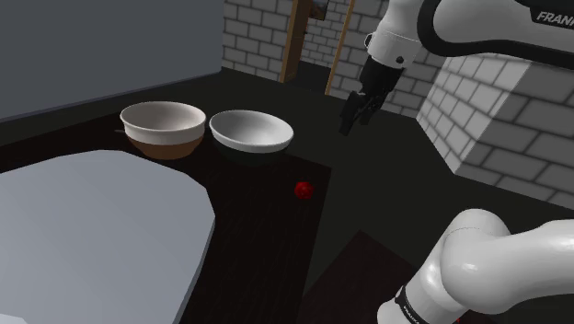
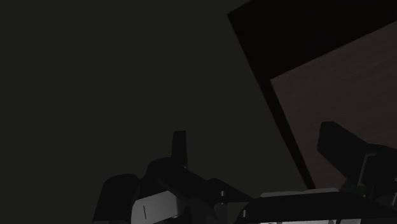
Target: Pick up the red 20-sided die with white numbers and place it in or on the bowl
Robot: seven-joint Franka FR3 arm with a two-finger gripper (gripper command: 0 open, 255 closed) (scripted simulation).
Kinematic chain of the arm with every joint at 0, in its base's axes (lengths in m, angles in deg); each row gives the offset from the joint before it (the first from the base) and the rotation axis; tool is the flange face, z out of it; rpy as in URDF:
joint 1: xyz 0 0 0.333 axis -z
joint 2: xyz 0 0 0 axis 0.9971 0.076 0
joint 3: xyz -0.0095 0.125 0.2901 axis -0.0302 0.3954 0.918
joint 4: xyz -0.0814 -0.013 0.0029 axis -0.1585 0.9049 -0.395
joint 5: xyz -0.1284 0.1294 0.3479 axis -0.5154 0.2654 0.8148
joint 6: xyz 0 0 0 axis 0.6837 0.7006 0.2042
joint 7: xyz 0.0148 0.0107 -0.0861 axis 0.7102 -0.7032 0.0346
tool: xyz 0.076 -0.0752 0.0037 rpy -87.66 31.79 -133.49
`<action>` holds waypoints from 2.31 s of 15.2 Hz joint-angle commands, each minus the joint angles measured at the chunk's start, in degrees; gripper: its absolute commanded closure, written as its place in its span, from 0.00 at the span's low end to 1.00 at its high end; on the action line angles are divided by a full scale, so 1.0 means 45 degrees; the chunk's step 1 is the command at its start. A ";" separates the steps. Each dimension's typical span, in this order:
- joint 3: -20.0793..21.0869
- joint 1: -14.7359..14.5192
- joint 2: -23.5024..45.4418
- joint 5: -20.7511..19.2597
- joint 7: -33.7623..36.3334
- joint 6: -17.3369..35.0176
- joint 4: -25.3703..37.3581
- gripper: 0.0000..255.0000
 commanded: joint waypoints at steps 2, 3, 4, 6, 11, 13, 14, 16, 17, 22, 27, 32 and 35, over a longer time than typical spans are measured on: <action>0.0243 -0.0104 0.0038 0.0193 0.0261 -0.0067 -0.0033 0.00; 0.0487 -0.0208 0.0088 0.0390 0.0523 -0.0129 -0.0055 0.00; 0.0729 -0.0313 0.0151 0.0590 0.0786 -0.0186 -0.0066 0.00; 0.1214 -0.0522 0.0313 0.0995 0.1311 -0.0285 -0.0051 0.00; 0.2420 -0.1018 0.0932 0.2012 0.2629 -0.0441 0.0186 0.00; 0.2901 -0.1198 0.1262 0.2407 0.3156 -0.0467 0.0361 0.00; 0.3140 -0.1285 0.1444 0.2599 0.3421 -0.0473 0.0466 0.00; 0.3618 -0.1448 0.1843 0.2968 0.3951 -0.0471 0.0709 0.00; 0.3858 -0.1522 0.2059 0.3145 0.4217 -0.0463 0.0848 0.00; 0.4020 -0.1596 0.2036 0.3292 0.4278 0.0191 0.0148 0.00; 0.4099 -0.1637 0.1981 0.3370 0.4251 0.0781 -0.0496 0.00; 0.4099 -0.1637 0.1982 0.3370 0.4251 0.0781 -0.0496 0.00; 0.4099 -0.1636 0.1983 0.3370 0.4252 0.0779 -0.0493 1.00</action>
